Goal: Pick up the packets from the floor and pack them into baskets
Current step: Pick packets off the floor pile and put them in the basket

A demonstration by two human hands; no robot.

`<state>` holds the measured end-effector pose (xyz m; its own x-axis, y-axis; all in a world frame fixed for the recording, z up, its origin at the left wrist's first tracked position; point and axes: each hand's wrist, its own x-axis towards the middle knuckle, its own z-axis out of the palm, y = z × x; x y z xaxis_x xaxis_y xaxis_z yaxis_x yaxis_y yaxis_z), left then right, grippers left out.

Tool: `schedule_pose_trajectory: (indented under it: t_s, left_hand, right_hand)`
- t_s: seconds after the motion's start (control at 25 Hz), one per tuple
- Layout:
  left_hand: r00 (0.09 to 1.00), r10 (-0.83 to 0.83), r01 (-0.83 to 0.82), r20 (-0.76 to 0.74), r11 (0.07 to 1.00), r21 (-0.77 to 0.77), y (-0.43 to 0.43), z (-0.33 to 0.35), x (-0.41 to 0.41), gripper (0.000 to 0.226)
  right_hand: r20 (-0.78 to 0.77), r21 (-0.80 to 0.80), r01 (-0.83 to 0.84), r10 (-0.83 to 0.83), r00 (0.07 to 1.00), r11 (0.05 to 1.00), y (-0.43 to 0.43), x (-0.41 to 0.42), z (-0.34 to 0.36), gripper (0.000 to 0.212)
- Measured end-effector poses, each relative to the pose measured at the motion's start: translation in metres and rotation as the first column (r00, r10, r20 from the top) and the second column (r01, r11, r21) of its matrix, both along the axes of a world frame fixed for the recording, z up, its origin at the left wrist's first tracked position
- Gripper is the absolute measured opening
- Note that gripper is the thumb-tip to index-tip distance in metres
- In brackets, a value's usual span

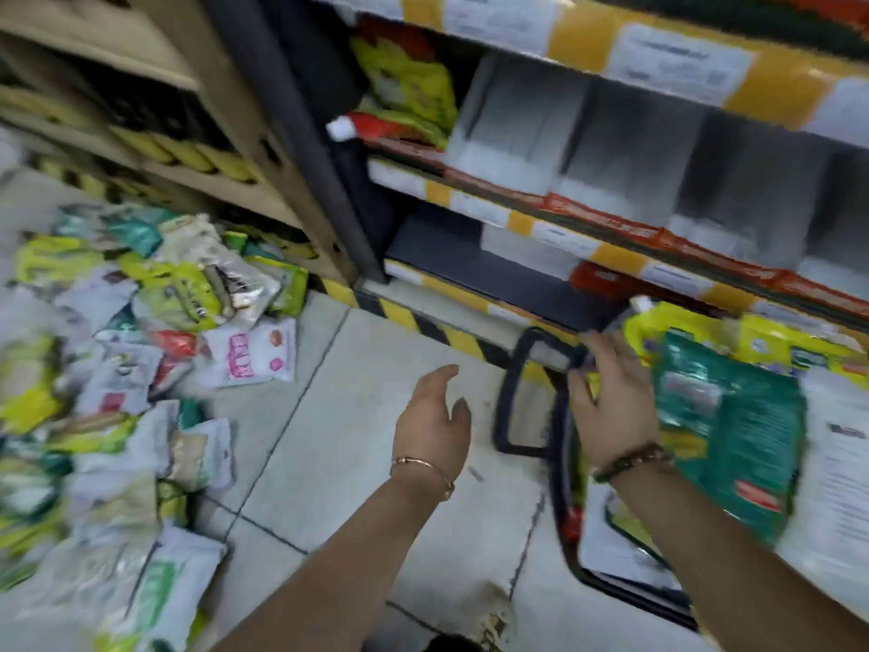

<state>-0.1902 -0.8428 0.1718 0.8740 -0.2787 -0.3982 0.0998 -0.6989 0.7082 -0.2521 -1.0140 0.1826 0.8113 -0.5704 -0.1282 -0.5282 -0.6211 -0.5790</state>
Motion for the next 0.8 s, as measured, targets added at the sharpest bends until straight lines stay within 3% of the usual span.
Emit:
schedule_pose_trajectory:
  t_s: [0.32, 0.8]
  left_hand:
    - [0.883, 0.469, -0.469, -0.028, 0.883, 0.001, 0.229, 0.007, 0.076, 0.039]
    - [0.638, 0.763, -0.758, -0.1, 0.646, 0.091, 0.482, -0.025, 0.102, 0.042]
  right_hand:
    - [-0.104, 0.237, -0.277, 0.308, 0.946, 0.931, 0.212, 0.124, -0.018, 0.047]
    - [-0.231, 0.353, -0.518, 0.608, 0.759, 0.78, 0.475, 0.226, -0.058, 0.042]
